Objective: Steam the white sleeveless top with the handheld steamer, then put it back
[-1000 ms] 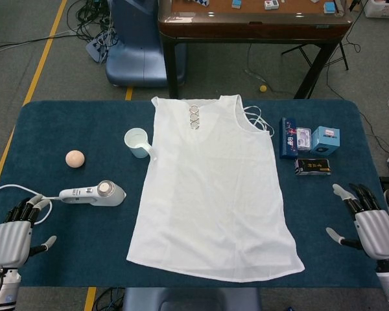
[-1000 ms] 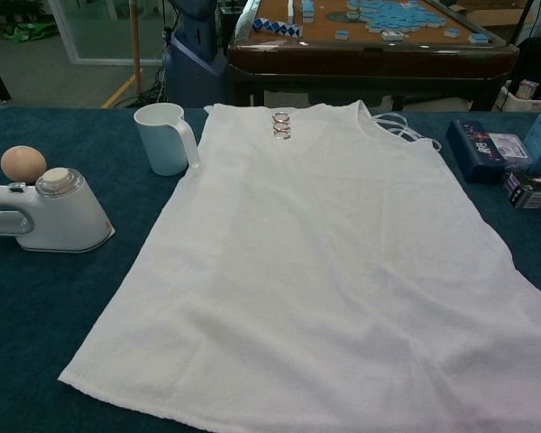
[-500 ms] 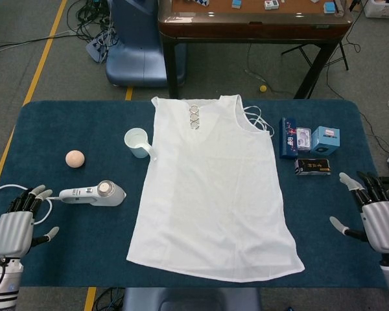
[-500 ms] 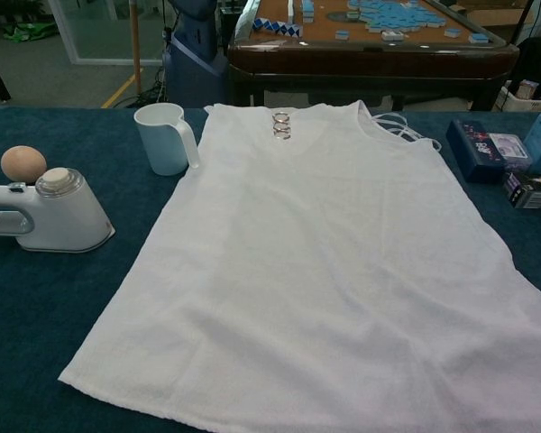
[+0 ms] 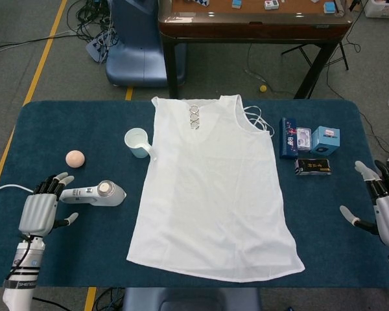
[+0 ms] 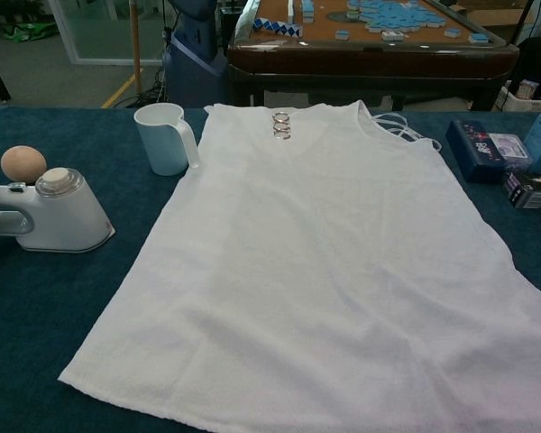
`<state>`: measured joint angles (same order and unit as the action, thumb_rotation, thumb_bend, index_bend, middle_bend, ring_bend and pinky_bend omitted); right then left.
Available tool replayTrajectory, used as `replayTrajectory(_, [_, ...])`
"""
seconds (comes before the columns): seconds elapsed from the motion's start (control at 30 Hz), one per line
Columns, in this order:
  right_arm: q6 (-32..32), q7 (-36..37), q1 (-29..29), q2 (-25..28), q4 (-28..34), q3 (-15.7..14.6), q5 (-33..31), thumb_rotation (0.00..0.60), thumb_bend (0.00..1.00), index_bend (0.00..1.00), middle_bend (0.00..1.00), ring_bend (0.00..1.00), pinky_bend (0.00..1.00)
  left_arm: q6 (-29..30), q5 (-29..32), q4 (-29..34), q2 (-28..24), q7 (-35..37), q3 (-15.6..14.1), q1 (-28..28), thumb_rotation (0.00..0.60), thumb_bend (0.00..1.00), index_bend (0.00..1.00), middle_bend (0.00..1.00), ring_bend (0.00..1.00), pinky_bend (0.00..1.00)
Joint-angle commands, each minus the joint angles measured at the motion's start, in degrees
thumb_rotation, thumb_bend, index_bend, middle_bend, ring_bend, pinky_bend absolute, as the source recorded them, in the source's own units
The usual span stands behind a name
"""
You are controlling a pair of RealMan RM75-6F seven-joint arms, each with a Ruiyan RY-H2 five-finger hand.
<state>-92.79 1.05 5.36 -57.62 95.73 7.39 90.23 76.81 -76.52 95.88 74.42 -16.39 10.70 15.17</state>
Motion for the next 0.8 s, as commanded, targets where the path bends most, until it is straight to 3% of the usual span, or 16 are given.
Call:
replayTrajectory(0.03, [0.0, 0.2, -0.2, 0.0, 0.0, -0.2, -0.1, 0.6, 0.2, 0.05, 0.23, 0.08, 0.05, -2.2, 1.7, -1.2, 1.4, -1.3, 0.3, 1.7, 0.6, 0.12, 0.16, 0.16, 0.11, 0.17])
replayTrajectory(0.8, [-0.7, 2.0, -1.9, -0.1, -1.1, -1.0, -0.5, 0.6, 0.2, 0.05, 0.23, 0.08, 0.05, -9.5, 10.7, -18.1, 11.9, -2.6, 2.8, 9.4, 0.6, 0.12, 0.15, 0.15, 0.12, 0.17])
